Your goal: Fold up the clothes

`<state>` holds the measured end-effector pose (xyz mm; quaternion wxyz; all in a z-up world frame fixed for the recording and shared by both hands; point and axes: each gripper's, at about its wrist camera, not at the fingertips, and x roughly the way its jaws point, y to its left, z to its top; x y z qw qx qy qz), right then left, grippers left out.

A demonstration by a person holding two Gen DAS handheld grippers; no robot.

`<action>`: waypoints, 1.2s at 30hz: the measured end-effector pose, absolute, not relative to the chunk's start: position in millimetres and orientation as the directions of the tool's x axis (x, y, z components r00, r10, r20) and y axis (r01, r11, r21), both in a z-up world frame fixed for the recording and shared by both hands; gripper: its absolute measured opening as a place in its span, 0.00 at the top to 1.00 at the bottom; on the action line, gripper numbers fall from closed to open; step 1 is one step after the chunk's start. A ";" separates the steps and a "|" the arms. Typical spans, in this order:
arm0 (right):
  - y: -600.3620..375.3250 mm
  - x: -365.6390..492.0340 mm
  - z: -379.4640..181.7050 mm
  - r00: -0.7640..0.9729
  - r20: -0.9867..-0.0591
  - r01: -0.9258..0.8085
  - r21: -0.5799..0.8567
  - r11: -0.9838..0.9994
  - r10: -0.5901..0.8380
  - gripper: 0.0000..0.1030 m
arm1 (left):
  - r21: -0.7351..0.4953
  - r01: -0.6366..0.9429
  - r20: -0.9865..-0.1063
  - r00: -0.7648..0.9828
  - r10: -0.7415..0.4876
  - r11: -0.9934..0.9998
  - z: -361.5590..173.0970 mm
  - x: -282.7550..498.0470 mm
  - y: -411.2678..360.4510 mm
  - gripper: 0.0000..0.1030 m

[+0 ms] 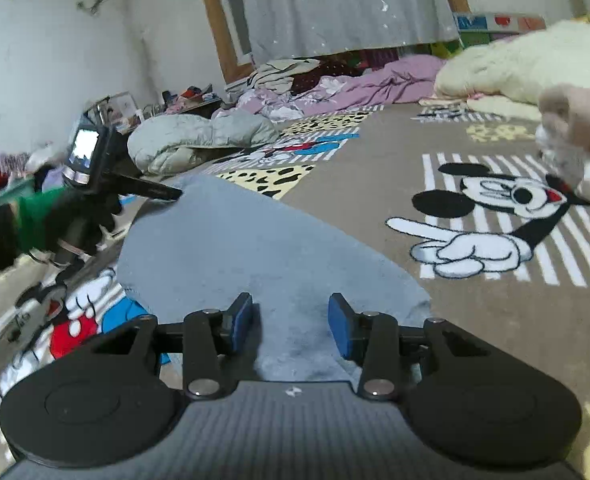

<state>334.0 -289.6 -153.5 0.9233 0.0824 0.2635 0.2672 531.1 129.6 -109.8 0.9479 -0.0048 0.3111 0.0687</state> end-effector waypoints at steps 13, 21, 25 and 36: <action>-298.3 328.0 -158.0 0.717 -0.415 -0.449 0.338 0.827 0.559 0.59 | 0.040 -0.023 -0.461 0.886 0.039 0.999 -93.0 487.4 116.5 0.78; -300.6 330.1 -160.7 0.709 -0.412 -0.451 0.357 0.818 0.572 0.59 | 0.126 -0.009 -0.591 0.802 0.083 0.992 -124.5 541.5 98.2 0.80; -301.4 330.6 -161.2 0.710 -0.407 -0.450 0.365 0.815 0.574 0.59 | 0.115 -0.008 -0.558 0.827 0.071 0.993 -111.2 525.1 101.0 0.79; -303.2 325.0 -154.0 0.727 -0.395 -0.442 0.358 0.823 0.562 0.56 | 0.065 0.153 -0.490 0.866 -0.102 0.986 -90.1 404.1 81.9 0.70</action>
